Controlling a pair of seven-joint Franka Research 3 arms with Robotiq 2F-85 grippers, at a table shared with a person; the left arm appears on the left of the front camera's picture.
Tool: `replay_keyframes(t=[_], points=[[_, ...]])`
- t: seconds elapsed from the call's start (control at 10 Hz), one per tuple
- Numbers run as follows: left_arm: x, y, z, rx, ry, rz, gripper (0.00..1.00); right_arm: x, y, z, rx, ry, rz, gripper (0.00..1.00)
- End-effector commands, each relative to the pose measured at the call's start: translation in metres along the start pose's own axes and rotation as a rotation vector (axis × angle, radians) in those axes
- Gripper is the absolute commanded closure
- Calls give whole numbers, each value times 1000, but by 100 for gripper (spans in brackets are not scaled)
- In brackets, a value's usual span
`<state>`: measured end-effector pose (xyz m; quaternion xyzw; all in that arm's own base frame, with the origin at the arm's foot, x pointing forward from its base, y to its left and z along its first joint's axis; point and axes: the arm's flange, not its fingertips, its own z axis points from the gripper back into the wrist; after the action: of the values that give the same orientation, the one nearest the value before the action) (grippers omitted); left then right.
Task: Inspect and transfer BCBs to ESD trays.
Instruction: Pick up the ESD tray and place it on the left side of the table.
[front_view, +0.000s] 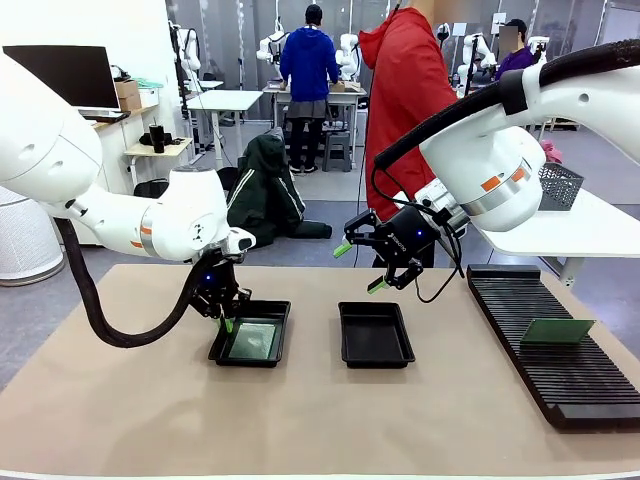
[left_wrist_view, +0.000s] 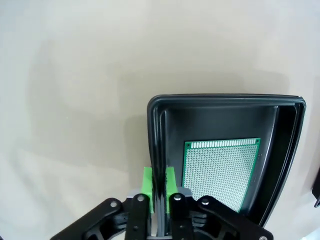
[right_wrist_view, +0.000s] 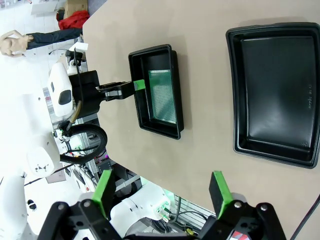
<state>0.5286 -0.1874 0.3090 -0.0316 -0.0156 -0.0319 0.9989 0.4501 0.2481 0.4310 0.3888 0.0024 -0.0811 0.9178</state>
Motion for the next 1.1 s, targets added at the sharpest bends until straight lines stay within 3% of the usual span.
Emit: replay_keyframes(t=[0.0, 0.1, 1.0], points=[[-6, 0, -3, 7, -28, 32, 95, 3, 3, -1, -11, -1, -10, 0], [-7, 0, -2, 8, -31, 32, 100, 3, 3, -1, -11, -1, -10, 0], [1, 1, 1, -2, -9, 4, 100, 3, 3, -1, -11, -1, -10, 0]])
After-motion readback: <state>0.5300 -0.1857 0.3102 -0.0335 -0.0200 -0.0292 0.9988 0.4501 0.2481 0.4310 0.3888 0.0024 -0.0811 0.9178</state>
